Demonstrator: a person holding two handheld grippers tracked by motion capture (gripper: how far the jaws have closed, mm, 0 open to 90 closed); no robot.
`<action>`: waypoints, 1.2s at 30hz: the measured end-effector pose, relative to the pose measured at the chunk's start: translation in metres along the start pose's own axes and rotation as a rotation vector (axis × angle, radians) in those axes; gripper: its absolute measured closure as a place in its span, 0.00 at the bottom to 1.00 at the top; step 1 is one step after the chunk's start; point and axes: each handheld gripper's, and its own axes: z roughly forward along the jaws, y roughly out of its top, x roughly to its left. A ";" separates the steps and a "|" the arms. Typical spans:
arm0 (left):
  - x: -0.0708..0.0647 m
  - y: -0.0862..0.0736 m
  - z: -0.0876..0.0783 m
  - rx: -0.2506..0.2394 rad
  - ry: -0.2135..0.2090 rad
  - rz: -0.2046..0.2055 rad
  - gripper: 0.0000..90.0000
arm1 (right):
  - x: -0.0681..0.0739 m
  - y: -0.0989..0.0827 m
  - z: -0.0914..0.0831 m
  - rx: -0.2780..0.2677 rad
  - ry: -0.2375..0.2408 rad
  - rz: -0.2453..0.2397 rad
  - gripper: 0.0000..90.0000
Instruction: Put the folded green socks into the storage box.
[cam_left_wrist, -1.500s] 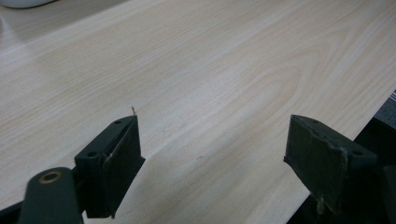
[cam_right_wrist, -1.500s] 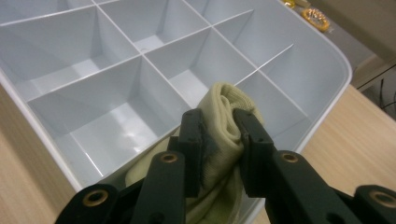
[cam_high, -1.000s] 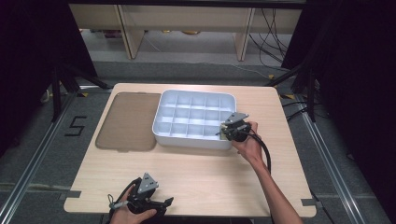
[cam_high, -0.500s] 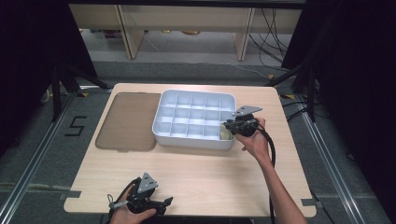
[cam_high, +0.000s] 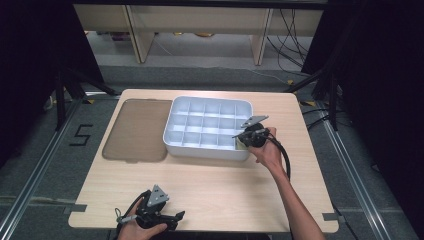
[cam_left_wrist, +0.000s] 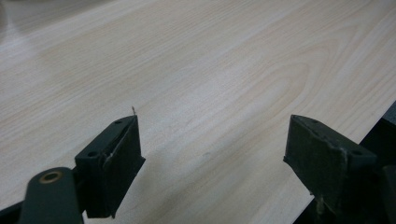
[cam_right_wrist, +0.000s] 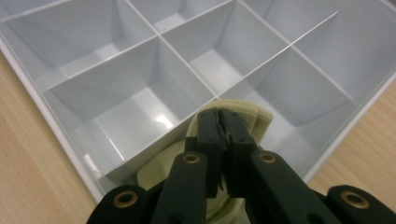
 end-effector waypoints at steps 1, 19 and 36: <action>0.000 0.000 0.000 -0.003 -0.001 -0.002 0.20 | 0.000 0.000 0.000 0.000 0.000 0.000 0.98; -0.003 0.000 0.003 -0.016 -0.009 -0.022 0.20 | 0.000 0.001 0.015 0.141 0.057 0.017 0.99; -0.004 0.000 0.002 -0.024 -0.006 -0.021 0.20 | -0.012 0.005 -0.015 0.004 0.057 0.098 0.96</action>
